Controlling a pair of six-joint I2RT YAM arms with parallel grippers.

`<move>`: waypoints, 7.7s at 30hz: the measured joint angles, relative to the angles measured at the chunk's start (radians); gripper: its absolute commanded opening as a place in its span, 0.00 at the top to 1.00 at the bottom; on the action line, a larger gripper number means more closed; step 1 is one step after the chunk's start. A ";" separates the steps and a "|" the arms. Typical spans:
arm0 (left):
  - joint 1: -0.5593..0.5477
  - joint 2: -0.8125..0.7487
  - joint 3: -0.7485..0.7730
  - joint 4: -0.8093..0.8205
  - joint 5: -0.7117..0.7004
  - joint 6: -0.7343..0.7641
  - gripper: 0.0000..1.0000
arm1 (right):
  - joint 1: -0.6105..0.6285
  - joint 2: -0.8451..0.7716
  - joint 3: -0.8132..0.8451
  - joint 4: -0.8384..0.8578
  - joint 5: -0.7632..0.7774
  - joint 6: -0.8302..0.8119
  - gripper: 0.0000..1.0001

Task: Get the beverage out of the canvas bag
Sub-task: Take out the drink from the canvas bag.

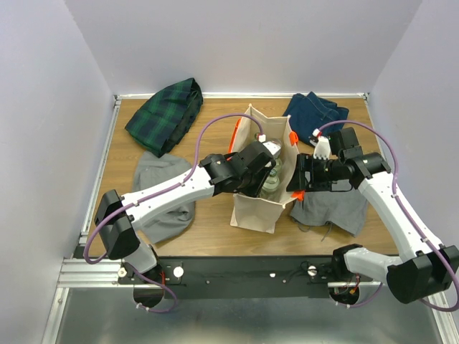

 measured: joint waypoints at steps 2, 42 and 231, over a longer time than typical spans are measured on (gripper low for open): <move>0.000 0.000 0.000 0.000 0.000 0.000 0.70 | 0.000 0.006 0.000 0.001 0.002 0.000 0.18; -0.001 0.000 0.012 -0.002 0.000 -0.003 0.38 | 0.000 0.002 0.001 0.013 0.012 0.000 0.15; -0.001 0.097 0.593 -0.489 -0.036 0.105 1.00 | 0.000 0.005 0.031 0.038 0.051 -0.001 0.15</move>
